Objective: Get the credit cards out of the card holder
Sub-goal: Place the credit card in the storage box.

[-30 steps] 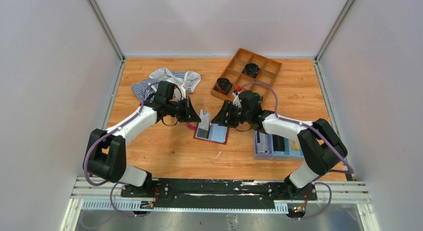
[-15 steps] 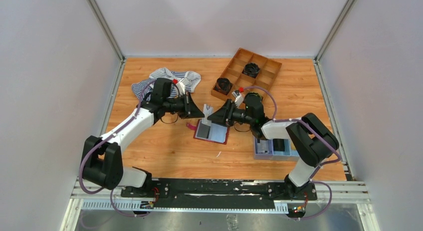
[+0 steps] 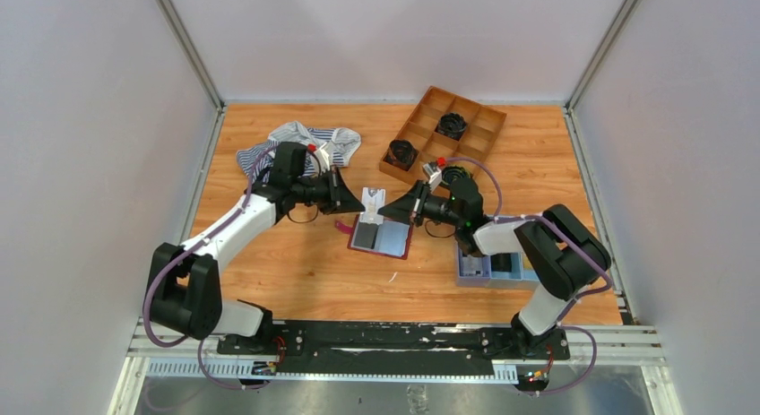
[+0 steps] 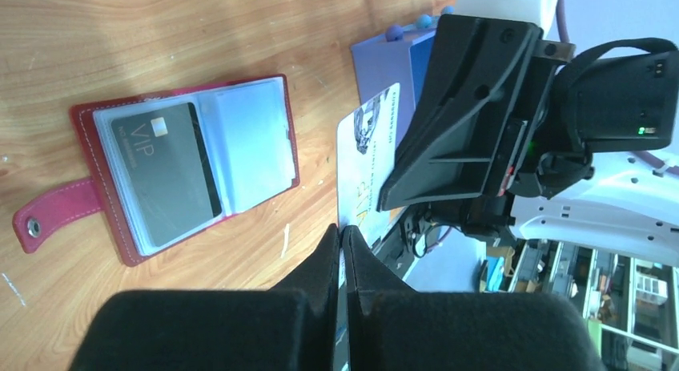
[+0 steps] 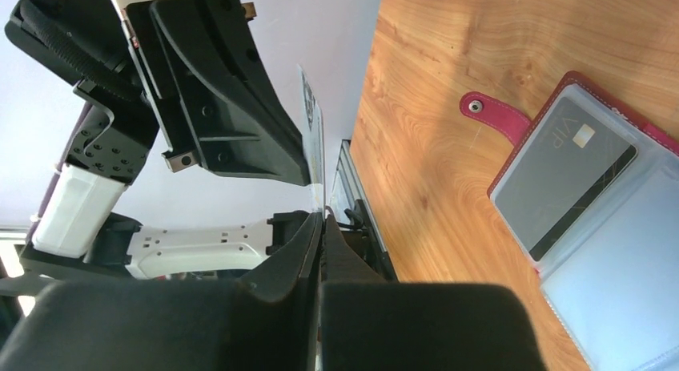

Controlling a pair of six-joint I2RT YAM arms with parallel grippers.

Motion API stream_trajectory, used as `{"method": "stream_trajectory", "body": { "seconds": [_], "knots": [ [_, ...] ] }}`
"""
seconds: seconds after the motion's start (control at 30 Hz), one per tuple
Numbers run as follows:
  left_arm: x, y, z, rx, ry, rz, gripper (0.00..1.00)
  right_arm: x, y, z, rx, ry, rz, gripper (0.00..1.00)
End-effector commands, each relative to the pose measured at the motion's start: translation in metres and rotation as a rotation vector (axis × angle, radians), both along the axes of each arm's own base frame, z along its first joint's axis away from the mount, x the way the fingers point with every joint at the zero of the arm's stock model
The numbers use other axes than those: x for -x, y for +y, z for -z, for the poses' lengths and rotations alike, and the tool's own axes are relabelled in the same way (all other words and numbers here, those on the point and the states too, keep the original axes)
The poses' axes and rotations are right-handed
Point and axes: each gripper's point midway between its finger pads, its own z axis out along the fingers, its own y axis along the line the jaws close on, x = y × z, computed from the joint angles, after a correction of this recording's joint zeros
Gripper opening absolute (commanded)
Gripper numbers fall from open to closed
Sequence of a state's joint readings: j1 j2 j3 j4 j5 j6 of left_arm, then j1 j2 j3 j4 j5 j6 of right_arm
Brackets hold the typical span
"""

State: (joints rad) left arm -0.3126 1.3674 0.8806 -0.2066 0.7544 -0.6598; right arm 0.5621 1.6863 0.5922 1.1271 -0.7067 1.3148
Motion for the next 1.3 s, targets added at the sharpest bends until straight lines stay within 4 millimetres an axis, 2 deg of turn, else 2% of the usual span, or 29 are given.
{"method": "stream_trajectory", "body": {
  "seconds": [0.0, 0.1, 0.17, 0.27, 0.3, 0.47, 0.53, 0.6, 0.77, 0.87, 1.1, 1.27],
  "knots": [
    [0.005, 0.002, 0.006, -0.043, 0.012, 0.027, 0.01, -0.003, -0.012, 0.0, 0.081, -0.042, 0.037, 0.0],
    [0.003, 0.008, 0.011, -0.098, 0.004, 0.015, 0.25, -0.004, -0.024, 0.007, 0.224, -0.057, 0.061, 0.0],
    [0.002, 0.015, 0.016, -0.156, 0.004, 0.0, 0.34, -0.004, -0.042, 0.012, 0.35, -0.06, 0.101, 0.0],
    [-0.001, 0.027, 0.024, -0.246, -0.004, -0.024, 0.38, -0.004, -0.084, 0.017, 0.538, -0.057, 0.2, 0.0],
    [-0.002, 0.03, 0.026, -0.265, -0.007, -0.03, 0.39, 0.003, -0.104, 0.025, 0.617, -0.03, 0.221, 0.0],
    [-0.005, 0.035, 0.035, -0.314, -0.006, -0.049, 0.41, 0.024, -0.195, 0.027, 0.854, 0.017, 0.42, 0.0],
    [-0.005, 0.035, 0.04, -0.336, 0.001, -0.05, 0.41, 0.036, -0.222, 0.027, 0.945, 0.027, 0.483, 0.0],
    [-0.005, 0.032, 0.043, -0.339, 0.002, -0.045, 0.41, 0.05, -0.241, 0.028, 1.02, 0.047, 0.512, 0.0],
    [-0.006, 0.021, 0.047, -0.325, 0.006, -0.031, 0.42, 0.067, -0.248, 0.044, 1.08, 0.104, 0.466, 0.0],
    [-0.005, 0.018, 0.048, -0.326, 0.005, -0.018, 0.42, 0.068, -0.247, 0.053, 1.099, 0.114, 0.429, 0.0],
    [-0.002, 0.011, 0.048, -0.316, 0.003, 0.002, 0.42, 0.053, -0.221, 0.069, 1.059, 0.096, 0.27, 0.0],
    [0.0, 0.009, 0.048, -0.318, 0.002, 0.017, 0.42, 0.04, -0.223, 0.079, 1.095, 0.114, 0.281, 0.0]
  ]
}}
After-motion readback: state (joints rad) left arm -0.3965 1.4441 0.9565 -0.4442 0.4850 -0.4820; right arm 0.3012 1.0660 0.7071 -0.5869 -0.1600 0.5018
